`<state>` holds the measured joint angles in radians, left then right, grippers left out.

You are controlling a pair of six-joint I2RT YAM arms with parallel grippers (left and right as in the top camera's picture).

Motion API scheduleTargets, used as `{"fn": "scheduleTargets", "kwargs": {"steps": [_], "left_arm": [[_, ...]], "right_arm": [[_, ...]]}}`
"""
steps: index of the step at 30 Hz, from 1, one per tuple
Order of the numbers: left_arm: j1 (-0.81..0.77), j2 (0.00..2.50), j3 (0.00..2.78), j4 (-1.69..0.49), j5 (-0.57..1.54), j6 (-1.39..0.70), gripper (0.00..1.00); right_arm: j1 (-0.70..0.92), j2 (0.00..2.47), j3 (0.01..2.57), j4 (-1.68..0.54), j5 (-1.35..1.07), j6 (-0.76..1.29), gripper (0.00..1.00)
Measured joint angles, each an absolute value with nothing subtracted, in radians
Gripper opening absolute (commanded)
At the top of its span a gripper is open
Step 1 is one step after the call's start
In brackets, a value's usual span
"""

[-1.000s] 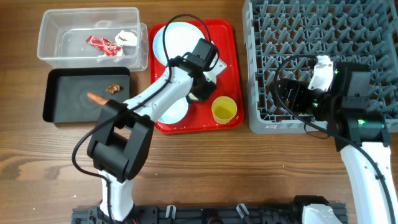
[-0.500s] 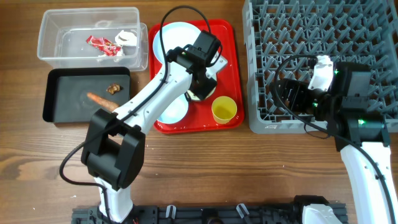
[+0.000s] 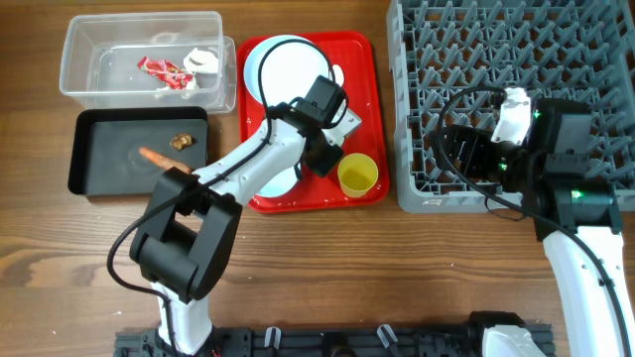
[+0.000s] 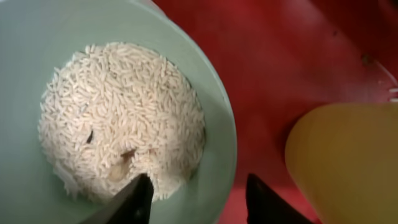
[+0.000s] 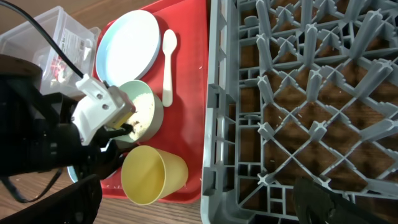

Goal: Sort waste into correct bins and load items into the dishwasher rack
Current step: 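Grasp the rim of the green rice bowl with the left gripper, then tip the green bowl over the black tray to pour out the rice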

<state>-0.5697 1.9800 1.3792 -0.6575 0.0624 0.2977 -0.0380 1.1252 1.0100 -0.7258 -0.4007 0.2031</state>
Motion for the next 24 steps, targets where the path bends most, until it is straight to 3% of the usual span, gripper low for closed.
{"fn": "scheduleTargets", "kwargs": {"steps": [4, 6, 17, 24], "left_arm": [[-0.57, 1.991, 1.366, -0.617, 0.068, 0.303, 0.1], [-0.57, 2.005, 1.366, -0.604, 0.072, 0.302, 0.04], [-0.574, 2.009, 1.398, -0.558, 0.051, 0.241, 0.04], [-0.459, 1.899, 1.598, -0.736, 0.078, -0.054, 0.04]], "right_arm": [[-0.038, 1.125, 1.01, -0.726, -0.401, 0.203, 1.0], [-0.038, 1.125, 1.01, -0.726, -0.401, 0.203, 1.0], [-0.038, 1.125, 1.01, -0.724, -0.404, 0.203, 1.0], [-0.038, 1.125, 1.01, -0.717, -0.404, 0.203, 1.0]]}}
